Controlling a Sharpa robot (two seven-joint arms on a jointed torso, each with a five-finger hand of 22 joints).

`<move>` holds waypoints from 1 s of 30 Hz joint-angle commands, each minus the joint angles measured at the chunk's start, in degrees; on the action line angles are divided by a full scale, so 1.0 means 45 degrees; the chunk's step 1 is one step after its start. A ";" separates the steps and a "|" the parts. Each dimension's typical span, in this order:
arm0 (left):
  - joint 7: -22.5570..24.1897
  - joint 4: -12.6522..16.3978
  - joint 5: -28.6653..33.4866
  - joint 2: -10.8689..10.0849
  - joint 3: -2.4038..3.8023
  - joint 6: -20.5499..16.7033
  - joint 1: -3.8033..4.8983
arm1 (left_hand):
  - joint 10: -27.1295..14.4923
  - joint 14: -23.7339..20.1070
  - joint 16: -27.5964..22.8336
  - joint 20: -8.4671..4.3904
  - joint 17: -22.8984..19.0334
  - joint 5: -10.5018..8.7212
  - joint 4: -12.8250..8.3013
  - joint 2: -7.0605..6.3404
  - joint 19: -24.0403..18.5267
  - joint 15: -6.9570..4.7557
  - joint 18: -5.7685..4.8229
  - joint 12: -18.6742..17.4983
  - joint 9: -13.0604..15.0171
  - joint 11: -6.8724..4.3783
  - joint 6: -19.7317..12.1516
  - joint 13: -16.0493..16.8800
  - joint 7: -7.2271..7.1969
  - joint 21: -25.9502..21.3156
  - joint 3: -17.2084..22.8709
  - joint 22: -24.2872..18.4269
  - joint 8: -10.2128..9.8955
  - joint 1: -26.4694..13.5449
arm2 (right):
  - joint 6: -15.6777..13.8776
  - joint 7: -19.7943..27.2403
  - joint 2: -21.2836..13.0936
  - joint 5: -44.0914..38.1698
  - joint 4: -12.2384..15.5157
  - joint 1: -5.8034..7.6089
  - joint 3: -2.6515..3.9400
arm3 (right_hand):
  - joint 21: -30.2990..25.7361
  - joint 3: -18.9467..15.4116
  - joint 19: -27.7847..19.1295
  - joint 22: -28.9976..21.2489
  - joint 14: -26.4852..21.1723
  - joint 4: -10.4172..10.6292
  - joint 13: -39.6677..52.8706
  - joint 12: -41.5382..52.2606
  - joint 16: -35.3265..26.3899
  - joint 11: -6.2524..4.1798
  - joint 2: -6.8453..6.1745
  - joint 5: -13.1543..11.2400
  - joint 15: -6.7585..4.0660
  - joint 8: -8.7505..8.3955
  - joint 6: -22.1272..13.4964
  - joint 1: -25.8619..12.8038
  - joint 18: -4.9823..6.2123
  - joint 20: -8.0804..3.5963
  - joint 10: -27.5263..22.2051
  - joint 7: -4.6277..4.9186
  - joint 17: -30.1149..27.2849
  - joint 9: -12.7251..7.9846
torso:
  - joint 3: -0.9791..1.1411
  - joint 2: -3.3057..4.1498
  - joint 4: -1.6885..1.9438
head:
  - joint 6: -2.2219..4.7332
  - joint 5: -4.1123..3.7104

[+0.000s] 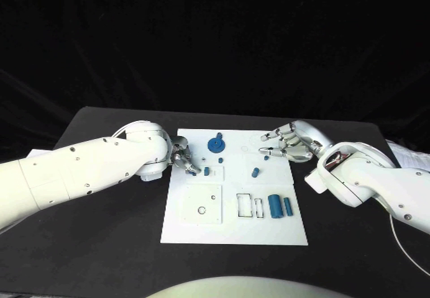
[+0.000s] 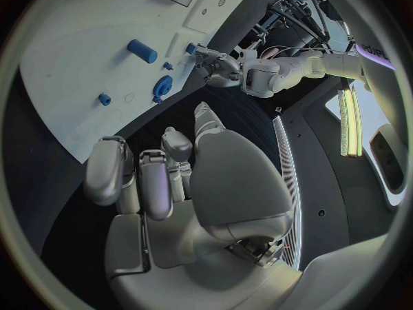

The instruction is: Assemble the parts on the task board

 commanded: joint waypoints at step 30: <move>-0.0091 -0.0008 -0.0228 0.0180 -0.0040 0.0401 -0.0043 | 0.0095 0.1317 0.0039 -0.0086 0.3349 0.0043 -0.0035 0.0023 0.0678 -0.0059 -0.0192 -0.0003 0.0022 -0.0006 0.0062 0.0008 -0.0077 0.0004 -0.0015 0.1537 -0.0070 0.0057 | 0.0154 0.0092 -0.0014 -0.0023 0.0058 -0.0004 0.0000 | -0.0075 -0.0095 -0.0104 -0.0017 0.0699 -0.0011 -0.0014 -0.0042 -0.0050 0.0012 0.0140 0.0062 0.0029 -0.0031 0.0027 -0.0054 0.0239 -0.0008 -0.0082 -0.0013 0.0501 0.0004 | -0.0002 -0.0009 0.0000 | -0.0067 -0.0020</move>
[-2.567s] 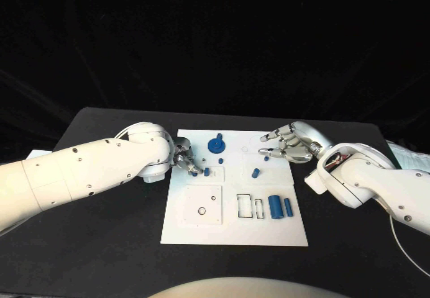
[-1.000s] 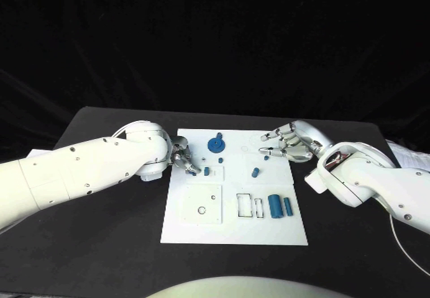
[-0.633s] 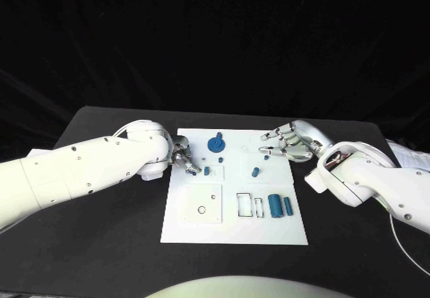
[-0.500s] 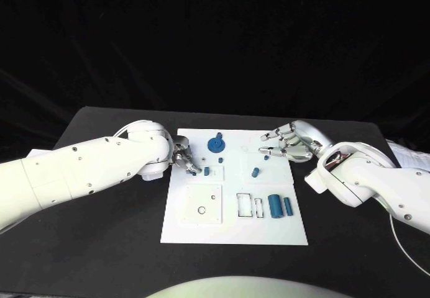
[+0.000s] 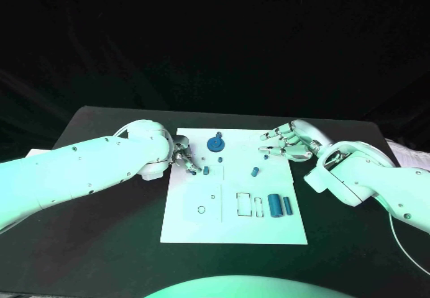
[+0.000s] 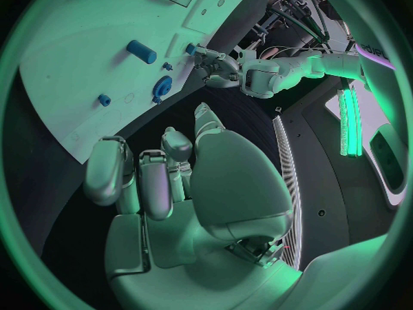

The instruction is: Assemble the parts on the task board

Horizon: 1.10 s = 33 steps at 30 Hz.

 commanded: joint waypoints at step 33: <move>-0.0037 0.0075 -0.0086 -0.0010 -0.0042 0.0650 -0.0058 | 0.0117 0.1317 0.0039 -0.0076 0.3352 0.0022 0.0052 -0.0020 0.0686 -0.0045 -0.0199 -0.0014 0.0020 0.0000 0.0027 0.0003 -0.0075 0.0024 -0.0074 0.1570 -0.0076 0.0006 | 0.0204 0.0093 0.0016 -0.0036 0.0015 -0.0004 0.0000 | -0.0075 -0.0096 -0.0105 -0.0018 0.0699 -0.0010 -0.0014 -0.0042 -0.0050 0.0011 0.0073 0.0063 0.0029 -0.0031 0.0027 0.0013 0.0240 -0.0009 -0.0082 -0.0013 0.0504 0.0004 | -0.0007 0.0000 -0.0007 | -0.0077 0.0008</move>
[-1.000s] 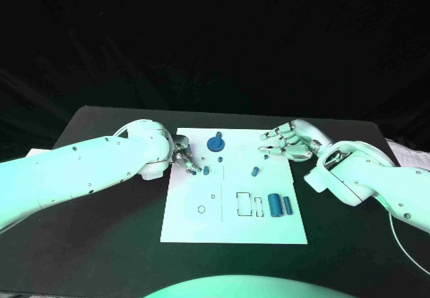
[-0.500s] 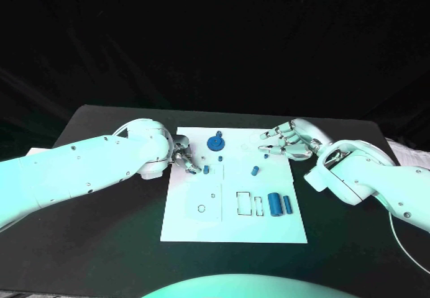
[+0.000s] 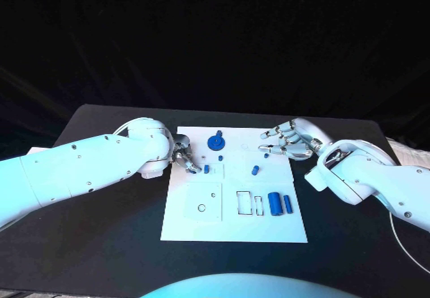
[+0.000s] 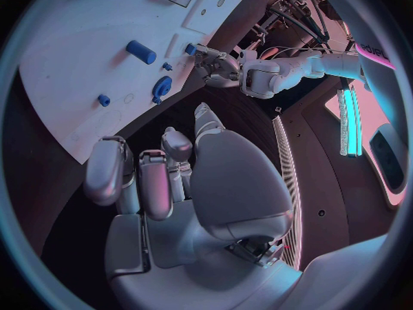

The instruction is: Assemble the parts on the task board

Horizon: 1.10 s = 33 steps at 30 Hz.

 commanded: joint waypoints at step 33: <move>-0.0134 0.0111 0.0133 -0.0059 -0.0057 -0.0820 -0.0088 | 0.0055 0.1317 0.0039 -0.0050 0.3354 -0.0355 -0.1191 0.0992 0.0662 -0.0011 -0.0176 -0.0211 0.0258 0.0050 -0.0238 -0.0173 0.0003 -0.0108 0.1197 0.1525 -0.0054 0.1034 | 0.0185 0.0090 0.0005 -0.0040 0.0000 -0.0005 0.0000 | -0.0095 -0.0151 -0.0106 -0.0040 0.0699 0.0010 -0.0016 -0.0031 -0.0071 0.0009 0.0097 0.0100 0.0028 -0.0029 0.0029 -0.0020 0.0242 -0.0009 -0.0079 -0.0014 0.0479 0.0005 | -0.0002 -0.0007 0.0009 | 0.0005 0.0002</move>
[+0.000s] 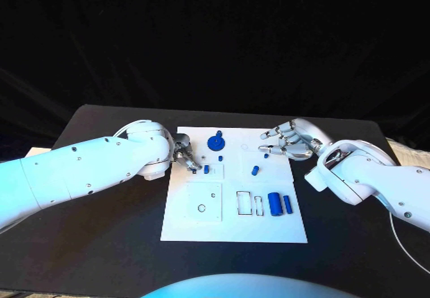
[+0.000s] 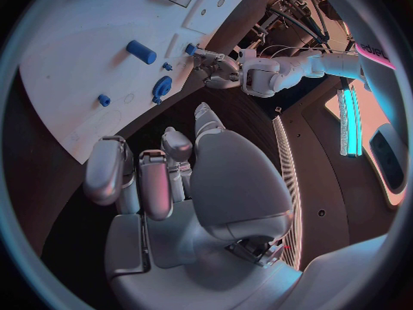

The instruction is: Assemble the parts on the task board

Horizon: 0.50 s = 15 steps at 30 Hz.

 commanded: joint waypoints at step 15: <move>-0.0139 -0.0008 -0.0196 0.0050 -0.0055 0.0759 -0.0062 | 0.0013 0.1318 0.0039 -0.0033 0.3355 -0.0139 -0.0940 0.0092 0.0667 0.0007 -0.0182 -0.0085 0.0055 0.0103 -0.0056 -0.0011 -0.0085 -0.0039 0.0626 0.1547 0.0072 0.0284 | 0.0215 0.0093 0.0010 -0.0035 0.0002 -0.0006 0.0000 | -0.0044 -0.0045 -0.0106 -0.0010 0.0698 0.0008 -0.0016 -0.0031 -0.0071 0.0009 0.0098 0.0049 0.0028 -0.0029 0.0030 -0.0020 0.0242 -0.0009 -0.0080 -0.0014 0.0484 0.0005 | 0.0009 0.0007 -0.0001 | -0.0079 0.0000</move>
